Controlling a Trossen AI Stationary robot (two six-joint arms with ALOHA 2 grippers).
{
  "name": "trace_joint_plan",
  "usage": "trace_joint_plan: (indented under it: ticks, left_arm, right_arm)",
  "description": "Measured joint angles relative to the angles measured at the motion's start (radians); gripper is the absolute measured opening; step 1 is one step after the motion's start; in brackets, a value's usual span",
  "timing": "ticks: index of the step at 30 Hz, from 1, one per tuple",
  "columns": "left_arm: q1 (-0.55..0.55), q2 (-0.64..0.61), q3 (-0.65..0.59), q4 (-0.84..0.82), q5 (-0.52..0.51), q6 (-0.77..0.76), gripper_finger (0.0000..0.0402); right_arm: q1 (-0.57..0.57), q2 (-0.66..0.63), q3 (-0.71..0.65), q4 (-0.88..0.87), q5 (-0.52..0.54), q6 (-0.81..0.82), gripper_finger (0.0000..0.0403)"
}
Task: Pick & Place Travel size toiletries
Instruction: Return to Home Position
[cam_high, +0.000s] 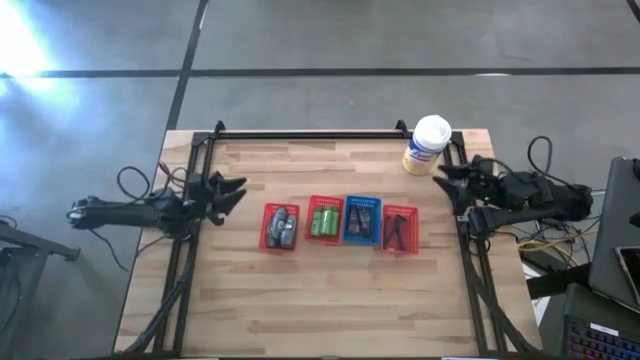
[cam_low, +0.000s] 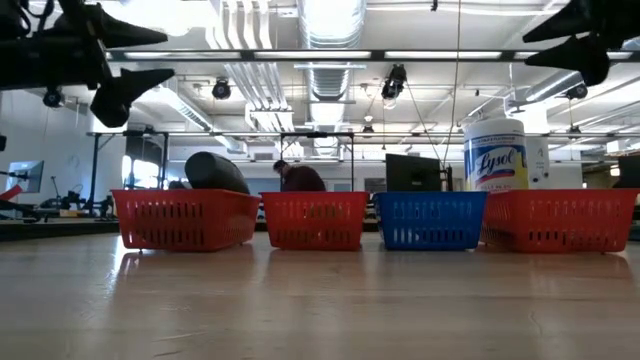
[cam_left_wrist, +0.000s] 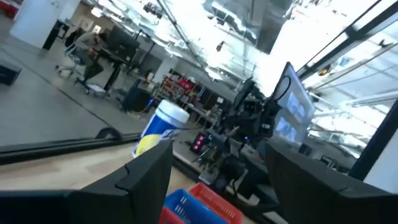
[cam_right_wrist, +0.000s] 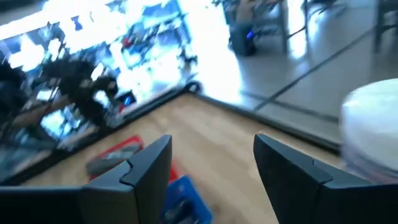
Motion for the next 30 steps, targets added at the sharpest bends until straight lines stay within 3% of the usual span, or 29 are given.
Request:
trace_joint_plan:
  ticks: [3,8,17,30]
  left_arm:
    - [0.005,-0.067,0.0,-0.059,0.001,-0.002,0.0259]
    - [0.005,-0.156,0.0,-0.197,0.003,0.006,0.0259]
    - [0.005,-0.175,-0.014,-0.328,-0.011,-0.016,0.0259]
    - [0.004,-0.169,-0.016,-0.321,-0.019,-0.028,0.0259]
  right_arm:
    - [0.0,-0.088,-0.029,0.0,0.065,-0.005,0.0219]
    - [0.0,-0.158,-0.061,0.001,0.087,-0.004,0.0213]
    - [0.0,-0.062,-0.074,0.0,0.08,-0.002,0.0216]
    - [0.0,0.048,-0.074,0.0,0.08,-0.002,0.0257]
